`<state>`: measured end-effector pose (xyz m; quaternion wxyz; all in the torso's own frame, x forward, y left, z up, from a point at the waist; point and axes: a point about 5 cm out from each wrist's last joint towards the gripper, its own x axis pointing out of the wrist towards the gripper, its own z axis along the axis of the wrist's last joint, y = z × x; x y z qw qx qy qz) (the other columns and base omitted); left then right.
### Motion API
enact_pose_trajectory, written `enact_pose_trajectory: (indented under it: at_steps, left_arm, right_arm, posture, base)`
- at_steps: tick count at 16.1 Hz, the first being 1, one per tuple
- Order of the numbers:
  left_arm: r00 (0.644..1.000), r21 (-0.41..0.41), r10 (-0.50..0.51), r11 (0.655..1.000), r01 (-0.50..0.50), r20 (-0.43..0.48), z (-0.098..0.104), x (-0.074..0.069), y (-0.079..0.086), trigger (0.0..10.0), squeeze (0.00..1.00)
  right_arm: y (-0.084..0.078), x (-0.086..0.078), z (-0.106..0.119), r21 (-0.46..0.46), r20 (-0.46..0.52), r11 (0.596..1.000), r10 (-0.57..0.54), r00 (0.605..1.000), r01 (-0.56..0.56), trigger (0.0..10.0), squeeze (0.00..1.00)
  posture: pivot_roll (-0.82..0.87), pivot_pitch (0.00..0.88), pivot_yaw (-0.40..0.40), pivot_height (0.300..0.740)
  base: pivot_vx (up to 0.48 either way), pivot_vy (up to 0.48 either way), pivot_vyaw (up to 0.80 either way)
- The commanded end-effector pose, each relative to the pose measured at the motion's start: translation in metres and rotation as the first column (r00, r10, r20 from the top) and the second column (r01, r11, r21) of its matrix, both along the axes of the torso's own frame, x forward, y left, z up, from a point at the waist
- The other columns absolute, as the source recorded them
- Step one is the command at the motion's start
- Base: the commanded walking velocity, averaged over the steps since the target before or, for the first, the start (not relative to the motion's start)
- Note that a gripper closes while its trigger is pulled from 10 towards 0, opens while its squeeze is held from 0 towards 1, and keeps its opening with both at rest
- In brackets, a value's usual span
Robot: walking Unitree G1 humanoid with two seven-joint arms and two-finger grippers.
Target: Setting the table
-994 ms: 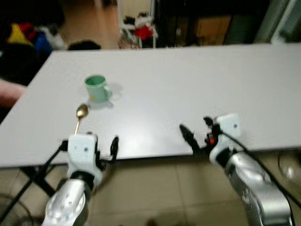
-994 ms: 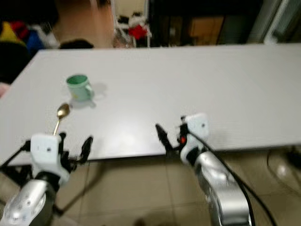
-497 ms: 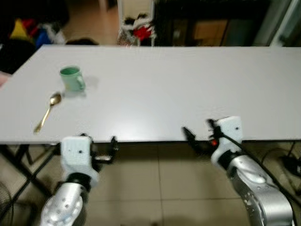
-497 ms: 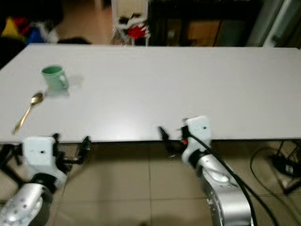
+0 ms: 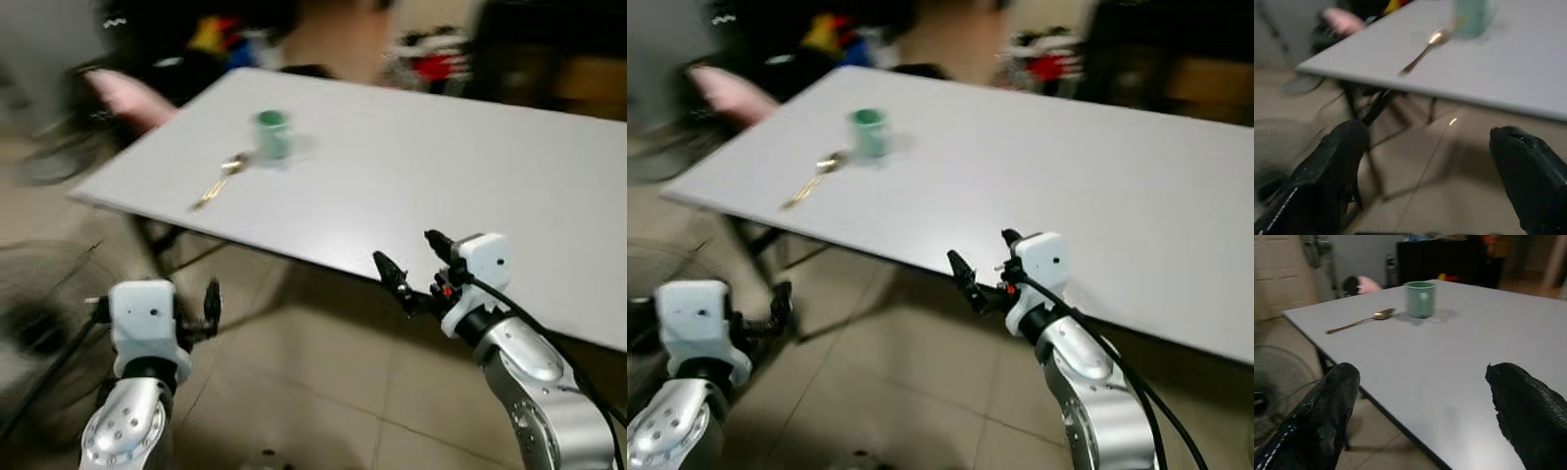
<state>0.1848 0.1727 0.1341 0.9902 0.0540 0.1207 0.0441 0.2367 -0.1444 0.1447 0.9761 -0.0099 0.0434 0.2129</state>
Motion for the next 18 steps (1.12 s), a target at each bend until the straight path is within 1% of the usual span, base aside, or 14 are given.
enact_pose_trajectory:
  at_steps: [1, 2, 3, 4, 7, 9, 11, 12, 13, 14, 15, 16, 18]
  left_arm:
    - [0.999, 0.006, -0.052, 0.999, 0.052, 0.01, 0.003, 0.002, -0.002, 10.0, 1.0]
    - [0.998, 0.033, -0.065, 0.997, 0.065, 0.02, 0.004, 0.002, -0.001, 10.0, 1.0]
    - [0.996, 0.079, -0.08, 0.994, 0.077, 0.037, 0.004, 0.004, -0.001, 10.0, 1.0]
    - [0.995, 0.092, -0.089, 0.992, 0.084, 0.047, 0.004, 0.005, -0.002, 10.0, 0.89]
    - [0.988, 0.102, -0.114, 0.989, 0.103, 0.105, 0.011, 0.015, -0.004, 10.0, 0.69]
    - [0.983, 0.144, -0.13, 0.983, 0.111, 0.128, 0.012, 0.024, -0.003, 10.0, 0.69]
    - [0.982, 0.156, -0.128, 0.982, 0.106, 0.139, 0.011, 0.03, -0.001, 10.0, 0.69]
    - [0.981, 0.153, -0.13, 0.982, 0.108, 0.144, 0.01, 0.034, 0.0, 10.0, 0.51]
    - [0.981, 0.152, -0.13, 0.982, 0.108, 0.144, 0.009, 0.035, 0.0, 10.0, 0.51]
    - [0.982, 0.14, -0.135, 0.983, 0.116, 0.133, 0.007, 0.035, 0.0, 10.0, 0.21]
    - [0.982, 0.142, -0.127, 0.984, 0.107, 0.138, 0.008, 0.035, 0.0, 10.0, 0.01]
    - [0.985, 0.127, -0.102, 0.988, 0.084, 0.141, 0.008, 0.033, 0.003, 10.0, 0.0]
    - [0.985, 0.111, -0.094, 0.991, 0.079, 0.144, 0.009, 0.03, 0.003, 10.0, 0.0]
  right_arm:
    - [-0.002, 0.001, -0.003, 0.011, -0.024, 1.0, -0.017, 1.0, 0.018, 10.0, 1.0]
    - [-0.002, 0.0, -0.006, 0.008, -0.047, 0.999, -0.035, 0.998, 0.035, 10.0, 1.0]
    - [-0.003, -0.001, -0.008, 0.018, -0.064, 0.998, -0.052, 0.997, 0.054, 10.0, 1.0]
    - [-0.005, -0.001, -0.01, 0.027, -0.072, 0.997, -0.067, 0.995, 0.069, 10.0, 1.0]
    - [-0.015, -0.002, -0.017, 0.039, -0.101, 0.99, -0.134, 0.986, 0.138, 10.0, 1.0]
    - [-0.018, -0.005, -0.016, 0.053, -0.108, 0.987, -0.148, 0.983, 0.154, 10.0, 1.0]
    - [-0.02, -0.009, -0.014, 0.057, -0.11, 0.985, -0.157, 0.982, 0.164, 10.0, 1.0]
    - [-0.019, -0.016, -0.014, 0.068, -0.113, 0.988, -0.129, 0.985, 0.137, 10.0, 1.0]
    - [-0.019, -0.018, -0.014, 0.07, -0.114, 0.989, -0.119, 0.986, 0.128, 10.0, 1.0]
    - [-0.02, -0.02, -0.013, 0.071, -0.113, 0.99, -0.112, 0.987, 0.12, 10.0, 1.0]
    - [-0.021, -0.02, -0.013, 0.07, -0.113, 0.99, -0.114, 0.987, 0.123, 10.0, 1.0]
    - [-0.022, -0.017, -0.013, 0.074, -0.111, 0.988, -0.128, 0.986, 0.136, 10.0, 1.0]
    - [-0.019, -0.014, -0.012, 0.082, -0.11, 0.987, -0.127, 0.986, 0.137, 10.0, 1.0]
  posture:
    - [0.03, 0.0, 0.063, 0.74]
    - [0.03, 0.0, 0.067, 0.74]
    - [0.02, 0.0, 0.069, 0.74]
    - [0.02, 0.0, 0.073, 0.74]
    - [0.0, 0.0, 0.085, 0.74]
    - [-0.03, 0.0, 0.11, 0.74]
    - [-0.06, 0.0, 0.132, 0.74]
    - [-0.08, 0.0, 0.144, 0.74]
    - [-0.08, 0.0, 0.144, 0.74]
    - [-0.08, 0.0, 0.148, 0.74]
    - [-0.08, 0.0, 0.149, 0.74]
    - [-0.08, 0.0, 0.144, 0.74]
    - [-0.07, 0.0, 0.136, 0.74]
  base:
    - [0.0, 0.0, 0.8]
    - [0.0, 0.0, 0.8]
    - [0.0, 0.0, 0.8]
    - [0.0, 0.0, 0.8]
    - [0.0, 0.0, 0.8]
    - [0.0, 0.0, 0.8]
    - [0.0, 0.0, 0.8]
    - [0.0, 0.0, 0.8]
    - [0.0, 0.0, 0.8]
    - [0.0, 0.0, 0.8]
    - [0.0, 0.0, 0.8]
    - [0.0, 0.0, 0.8]
    - [0.0, 0.0, 0.8]
